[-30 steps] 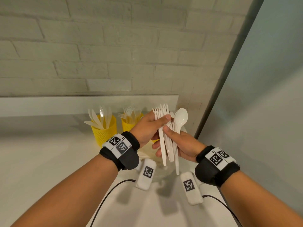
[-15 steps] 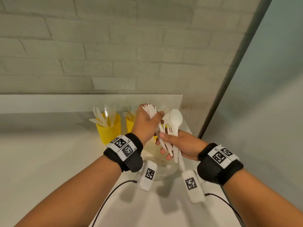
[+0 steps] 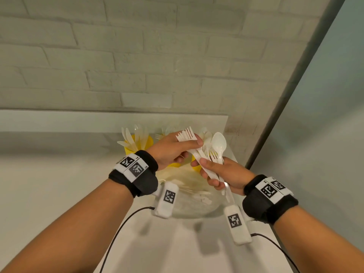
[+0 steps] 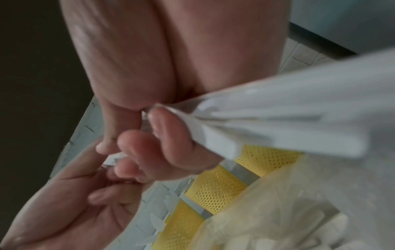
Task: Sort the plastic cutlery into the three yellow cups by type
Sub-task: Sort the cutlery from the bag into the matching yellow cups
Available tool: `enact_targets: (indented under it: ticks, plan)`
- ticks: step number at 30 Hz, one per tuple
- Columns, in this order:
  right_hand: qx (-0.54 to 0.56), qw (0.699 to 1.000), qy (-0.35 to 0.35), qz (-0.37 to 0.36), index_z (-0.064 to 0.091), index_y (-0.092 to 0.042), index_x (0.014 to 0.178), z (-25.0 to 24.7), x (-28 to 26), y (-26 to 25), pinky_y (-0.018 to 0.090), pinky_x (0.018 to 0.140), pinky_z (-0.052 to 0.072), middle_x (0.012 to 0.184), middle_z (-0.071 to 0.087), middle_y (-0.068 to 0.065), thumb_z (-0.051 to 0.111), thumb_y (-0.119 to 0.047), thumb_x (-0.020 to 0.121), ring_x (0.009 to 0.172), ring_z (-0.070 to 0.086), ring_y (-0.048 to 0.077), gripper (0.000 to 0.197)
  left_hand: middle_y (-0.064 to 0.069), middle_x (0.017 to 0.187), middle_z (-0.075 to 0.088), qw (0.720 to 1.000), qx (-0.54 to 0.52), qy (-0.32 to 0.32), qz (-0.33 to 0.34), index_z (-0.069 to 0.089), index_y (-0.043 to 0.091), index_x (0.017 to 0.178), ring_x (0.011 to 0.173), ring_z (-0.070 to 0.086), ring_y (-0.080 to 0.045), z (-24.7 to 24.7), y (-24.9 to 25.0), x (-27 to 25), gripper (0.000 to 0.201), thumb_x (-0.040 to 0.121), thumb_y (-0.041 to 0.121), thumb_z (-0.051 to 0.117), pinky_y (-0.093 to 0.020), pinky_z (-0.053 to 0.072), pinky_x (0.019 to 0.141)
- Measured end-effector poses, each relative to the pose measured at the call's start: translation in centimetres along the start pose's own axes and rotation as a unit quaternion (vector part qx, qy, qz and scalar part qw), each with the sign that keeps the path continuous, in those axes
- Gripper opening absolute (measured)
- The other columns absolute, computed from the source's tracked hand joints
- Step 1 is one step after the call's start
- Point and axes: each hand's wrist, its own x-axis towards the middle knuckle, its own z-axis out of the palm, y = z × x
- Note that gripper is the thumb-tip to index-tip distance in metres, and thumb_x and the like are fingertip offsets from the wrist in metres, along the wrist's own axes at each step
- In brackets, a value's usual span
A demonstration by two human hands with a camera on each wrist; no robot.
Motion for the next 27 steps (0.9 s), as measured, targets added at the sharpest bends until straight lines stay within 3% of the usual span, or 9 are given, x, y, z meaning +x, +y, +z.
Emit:
enact_targets:
  ticks: [4,8,12,15,18,21,23,25,27]
  plan:
    - [-0.015,0.999,0.032,-0.014,0.068,-0.02,0.093,0.5,0.6,-0.3,0.014,0.035,0.03,0.071,0.062,0.001,0.059,-0.047,0.076,0.047,0.048,0.009,0.033,-0.02,0.088,0.063,1.0,-0.021,-0.003,0.001,0.062,0.011,0.088,0.057,0.061,-0.017,-0.8,0.8,-0.5,0.005,0.088,0.006,0.064,-0.018,0.051,0.05]
    - [-0.016,0.995,0.103,0.001,0.065,-0.012,0.109,0.5,1.5,-0.6,0.015,0.035,0.029,0.078,0.067,0.001,0.048,-0.047,0.092,0.047,0.052,0.01,0.042,-0.018,0.082,0.065,0.995,-0.019,0.078,0.062,0.064,0.006,0.084,0.051,0.061,-0.013,-3.0,1.9,-0.6,0.007,0.087,0.0,0.063,-0.019,0.053,0.052]
    - [-0.018,0.984,0.177,-0.025,0.065,-0.008,0.096,-0.1,2.4,-0.7,0.018,0.037,0.028,0.065,0.054,0.002,0.045,-0.044,0.096,0.042,0.043,0.01,0.041,-0.01,0.075,0.066,0.971,0.034,0.205,0.116,0.063,-0.002,0.094,0.054,0.063,-0.014,-6.1,4.3,-0.1,0.01,0.085,0.002,0.067,-0.024,0.058,0.06]
    - [0.003,0.984,0.172,-0.045,0.062,-0.007,0.09,0.0,2.9,-1.4,0.018,0.038,0.028,0.055,0.037,-0.001,0.046,-0.044,0.095,0.039,0.034,0.008,0.04,-0.009,0.073,0.066,0.949,0.141,0.263,0.105,0.063,0.005,0.089,0.058,0.068,-0.016,-6.9,5.1,1.5,0.008,0.085,0.009,0.068,-0.028,0.061,0.064]
    - [0.031,0.987,0.141,-0.066,0.061,-0.008,0.087,0.7,3.1,-2.2,0.018,0.038,0.028,0.052,0.03,-0.005,0.047,-0.04,0.095,0.04,0.032,0.007,0.036,-0.01,0.076,0.069,0.944,0.225,0.237,0.045,0.058,0.014,0.081,0.064,0.071,-0.022,-6.6,3.7,3.9,0.01,0.087,0.014,0.067,-0.035,0.061,0.07]
    - [0.064,0.986,0.123,-0.089,0.061,-0.009,0.082,1.3,3.2,-2.9,0.02,0.043,0.034,0.053,0.028,-0.003,0.048,-0.038,0.095,0.046,0.036,0.011,0.035,-0.014,0.084,0.073,0.921,0.335,0.198,-0.011,0.062,0.008,0.09,0.078,0.073,-0.027,-5.9,1.1,6.2,0.012,0.087,0.019,0.064,-0.04,0.06,0.076]
    - [0.061,0.985,0.125,-0.103,0.062,-0.011,0.079,1.5,3.2,-3.2,0.023,0.053,0.038,0.052,0.031,-0.003,0.047,-0.039,0.095,0.052,0.039,0.013,0.036,-0.015,0.088,0.073,0.911,0.372,0.17,-0.057,0.065,0.004,0.095,0.081,0.073,-0.028,-5.5,-0.2,7.1,0.021,0.089,0.023,0.063,-0.039,0.06,0.077]
    - [0.012,0.984,0.136,-0.116,0.063,-0.015,0.075,1.5,3.2,-3.3,0.024,0.061,0.038,0.053,0.036,-0.004,0.044,-0.042,0.096,0.055,0.04,0.011,0.038,-0.013,0.088,0.073,0.908,0.379,0.14,-0.112,0.064,0.002,0.102,0.08,0.073,-0.027,-5.2,-1.0,7.5,0.032,0.09,0.032,0.062,-0.038,0.06,0.076]
    - [-0.047,0.98,0.148,-0.123,0.063,-0.019,0.073,1.3,3.2,-3.3,0.023,0.062,0.035,0.056,0.038,-0.004,0.041,-0.045,0.096,0.054,0.039,0.008,0.041,-0.006,0.08,0.069,0.899,0.397,0.122,-0.142,0.061,0.004,0.104,0.069,0.07,-0.02,-5.0,-1.4,7.5,0.045,0.087,0.045,0.063,-0.032,0.059,0.066]
